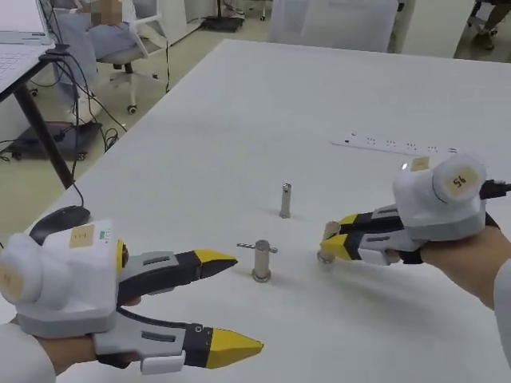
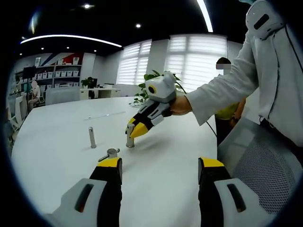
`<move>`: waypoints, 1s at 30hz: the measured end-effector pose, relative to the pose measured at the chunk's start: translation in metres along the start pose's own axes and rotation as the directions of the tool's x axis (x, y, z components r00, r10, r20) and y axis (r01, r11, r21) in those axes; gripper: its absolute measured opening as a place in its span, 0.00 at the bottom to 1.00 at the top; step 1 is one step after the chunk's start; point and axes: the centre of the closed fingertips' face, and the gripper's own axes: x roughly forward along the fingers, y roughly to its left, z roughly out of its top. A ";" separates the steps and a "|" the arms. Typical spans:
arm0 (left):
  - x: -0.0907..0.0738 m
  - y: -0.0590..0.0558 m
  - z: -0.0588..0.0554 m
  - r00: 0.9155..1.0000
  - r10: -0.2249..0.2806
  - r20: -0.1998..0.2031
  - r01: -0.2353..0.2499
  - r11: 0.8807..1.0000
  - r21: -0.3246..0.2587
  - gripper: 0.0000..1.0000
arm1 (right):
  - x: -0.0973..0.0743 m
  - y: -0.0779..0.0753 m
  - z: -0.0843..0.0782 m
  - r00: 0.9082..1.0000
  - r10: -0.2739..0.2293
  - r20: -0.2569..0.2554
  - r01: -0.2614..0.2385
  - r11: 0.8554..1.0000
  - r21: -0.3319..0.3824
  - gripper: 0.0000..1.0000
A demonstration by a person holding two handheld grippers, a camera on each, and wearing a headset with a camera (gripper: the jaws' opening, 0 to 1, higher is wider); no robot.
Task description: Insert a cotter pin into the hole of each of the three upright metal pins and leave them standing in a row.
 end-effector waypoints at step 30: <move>0.012 -0.013 0.001 0.999 -0.042 -0.020 0.042 0.999 0.022 0.64 | -0.027 0.058 -0.031 1.000 -0.005 0.000 0.005 1.000 0.027 0.11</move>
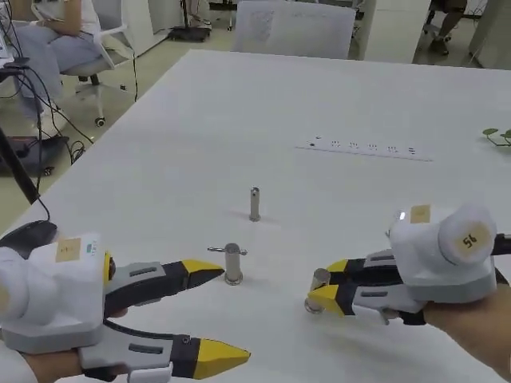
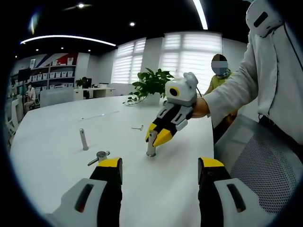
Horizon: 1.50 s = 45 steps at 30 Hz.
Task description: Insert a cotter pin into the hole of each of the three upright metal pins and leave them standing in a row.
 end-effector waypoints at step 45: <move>0.003 -0.004 0.001 1.000 -0.008 -0.003 0.008 1.000 -0.002 0.64 | -0.015 0.003 -0.013 0.998 -0.003 0.063 0.001 1.000 0.030 0.32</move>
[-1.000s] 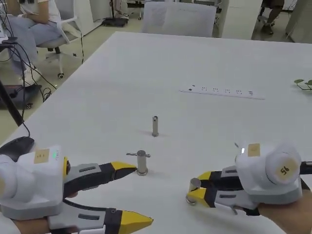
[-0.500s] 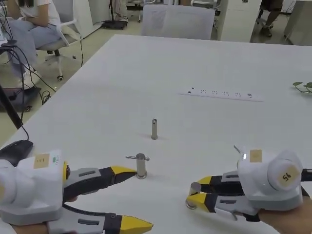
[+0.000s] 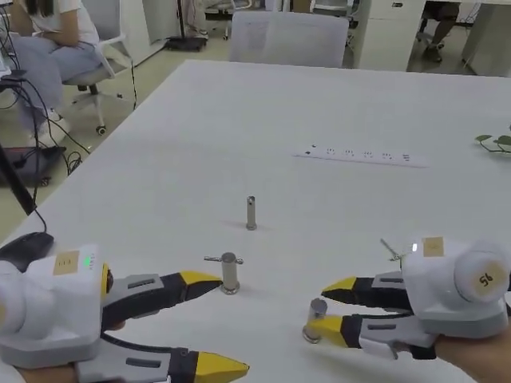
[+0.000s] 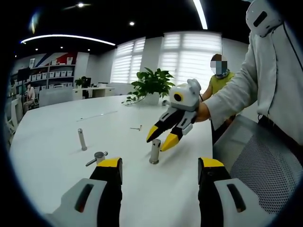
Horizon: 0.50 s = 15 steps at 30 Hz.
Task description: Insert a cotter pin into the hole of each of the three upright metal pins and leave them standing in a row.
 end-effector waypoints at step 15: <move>0.006 -0.004 0.003 1.000 -0.011 -0.004 0.011 1.000 0.014 0.64 | -0.029 -0.003 -0.012 1.000 -0.028 0.005 0.028 0.998 0.057 0.40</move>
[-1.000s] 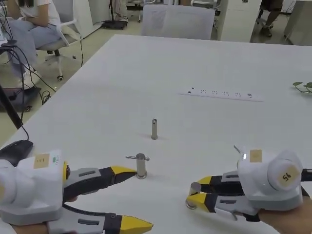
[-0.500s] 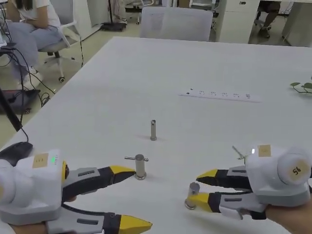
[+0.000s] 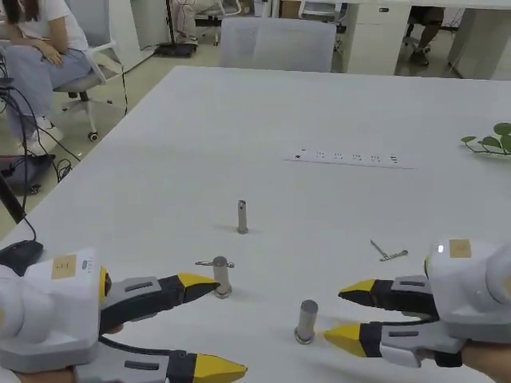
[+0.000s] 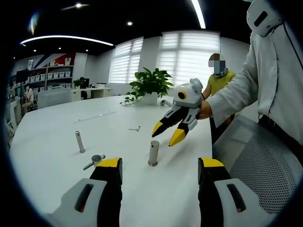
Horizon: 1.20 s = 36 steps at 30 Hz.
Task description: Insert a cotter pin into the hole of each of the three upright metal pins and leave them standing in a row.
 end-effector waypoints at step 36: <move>-0.007 0.005 -0.004 0.999 0.035 -0.003 -0.035 0.999 -0.004 0.66 | -0.059 -0.079 -0.028 0.982 -0.118 -0.146 0.118 0.993 -0.010 0.52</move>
